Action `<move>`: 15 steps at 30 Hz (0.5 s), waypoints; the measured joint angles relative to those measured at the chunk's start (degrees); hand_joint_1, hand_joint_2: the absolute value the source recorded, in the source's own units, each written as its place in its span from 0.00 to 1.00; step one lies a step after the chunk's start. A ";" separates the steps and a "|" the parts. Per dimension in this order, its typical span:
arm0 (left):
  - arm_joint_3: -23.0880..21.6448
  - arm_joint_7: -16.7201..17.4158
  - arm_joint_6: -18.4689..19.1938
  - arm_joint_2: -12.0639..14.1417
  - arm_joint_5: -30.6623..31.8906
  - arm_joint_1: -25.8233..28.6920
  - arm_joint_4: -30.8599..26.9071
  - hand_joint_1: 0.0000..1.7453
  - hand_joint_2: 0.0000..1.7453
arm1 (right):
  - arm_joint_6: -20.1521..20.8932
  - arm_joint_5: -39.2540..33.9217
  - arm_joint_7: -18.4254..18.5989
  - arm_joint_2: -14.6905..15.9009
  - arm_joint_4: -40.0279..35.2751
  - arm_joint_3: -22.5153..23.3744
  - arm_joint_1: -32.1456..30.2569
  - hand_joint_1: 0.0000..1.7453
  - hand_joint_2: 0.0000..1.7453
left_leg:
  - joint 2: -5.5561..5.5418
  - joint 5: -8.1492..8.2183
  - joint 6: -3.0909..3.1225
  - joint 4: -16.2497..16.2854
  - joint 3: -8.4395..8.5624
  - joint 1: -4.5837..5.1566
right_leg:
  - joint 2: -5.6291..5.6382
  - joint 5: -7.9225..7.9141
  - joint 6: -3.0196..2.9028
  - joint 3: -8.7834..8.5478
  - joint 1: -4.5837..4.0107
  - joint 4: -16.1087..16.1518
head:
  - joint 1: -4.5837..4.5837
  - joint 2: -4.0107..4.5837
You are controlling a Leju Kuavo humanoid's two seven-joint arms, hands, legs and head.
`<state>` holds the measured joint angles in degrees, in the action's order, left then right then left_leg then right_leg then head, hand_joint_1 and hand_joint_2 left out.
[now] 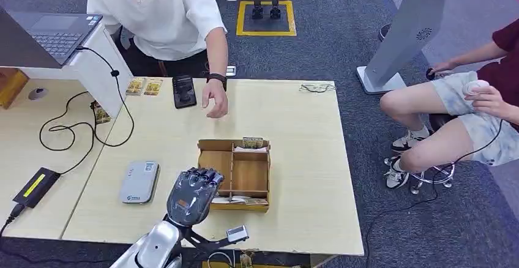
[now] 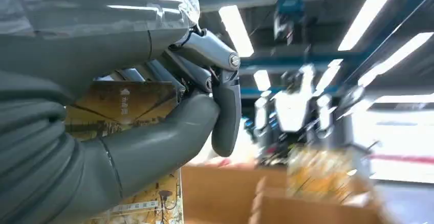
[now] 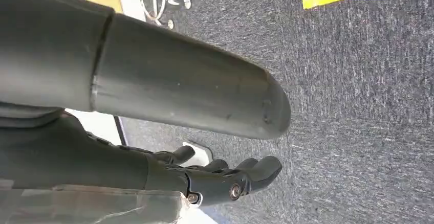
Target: Pass the card to the sensor for recognition and then transmit it.
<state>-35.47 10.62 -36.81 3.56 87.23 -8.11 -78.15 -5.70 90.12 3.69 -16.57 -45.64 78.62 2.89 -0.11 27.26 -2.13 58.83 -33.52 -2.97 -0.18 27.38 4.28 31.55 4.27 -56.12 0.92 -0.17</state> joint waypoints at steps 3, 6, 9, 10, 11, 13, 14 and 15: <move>0.00 0.00 0.00 0.00 0.00 0.00 0.00 1.00 1.00 | 0.00 0.00 0.00 0.00 0.00 0.00 0.00 0.00 0.00 | 0.00 0.00 0.00 0.00 0.00 0.00 | 0.00 0.00 0.00 0.00 0.00 0.00 | 0.00 0.00; 0.00 -0.03 0.00 -0.12 0.00 0.04 -0.01 1.00 1.00 | 0.00 0.00 0.00 0.00 0.00 0.00 0.00 0.00 0.00 | 0.00 0.00 0.00 0.00 0.00 0.00 | 0.00 0.00 0.00 0.00 0.00 0.00 | 0.00 0.00; 2.13 -3.72 0.00 -1.58 0.00 0.78 -1.25 1.00 1.00 | 0.02 0.00 -0.02 0.00 0.00 0.00 0.00 0.00 0.00 | 0.01 0.00 0.00 0.00 0.00 0.00 | 0.00 0.00 0.00 0.00 0.00 0.00 | 0.02 0.00; 2.38 -4.14 0.02 -1.60 0.00 0.87 -1.39 1.00 1.00 | 0.02 0.00 -0.02 0.00 0.00 -0.02 0.00 0.00 0.00 | 0.01 0.00 0.00 0.00 0.00 0.00 | 0.00 0.00 0.00 0.00 0.00 0.00 | 0.02 0.00; 5.60 -9.01 0.20 -4.28 0.00 1.94 -3.36 1.00 1.00 | 0.02 -0.02 -0.02 0.00 0.04 -0.02 0.00 0.00 0.00 | 0.00 0.00 0.00 0.00 0.00 0.00 | 0.00 0.00 0.00 0.00 0.00 0.00 | 0.00 0.00; 11.79 -14.68 0.26 -9.35 -0.22 2.91 -7.19 1.00 1.00 | -0.07 0.00 -0.02 0.02 0.48 -0.17 0.00 0.00 0.00 | 0.00 0.00 0.00 0.00 0.01 0.00 | 0.00 0.00 0.00 0.00 0.00 0.00 | 0.02 0.00; 13.46 -15.58 0.35 -11.01 -0.35 2.82 -8.14 1.00 1.00 | -0.33 0.00 -0.07 0.02 0.74 -0.35 0.01 0.00 0.00 | 0.00 -0.01 0.00 0.00 0.01 0.00 | 0.00 0.00 0.00 -0.01 0.00 0.00 | 0.00 0.00; 13.79 -15.69 0.37 -11.32 -0.35 2.82 -8.23 1.00 1.00 | -0.39 0.00 -0.07 0.02 0.81 -0.37 0.01 0.00 0.00 | 0.00 0.00 0.00 0.00 0.01 0.00 | 0.00 0.00 0.00 -0.01 0.00 0.00 | 0.02 0.00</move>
<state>-21.68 -5.07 -36.44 -7.76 86.88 -5.29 -86.38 -6.10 90.12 3.63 -16.55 -44.83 78.25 2.90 -0.11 27.25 -2.13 58.83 -33.51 -2.97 -0.18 27.38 4.28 31.55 4.27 -56.12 0.94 -0.17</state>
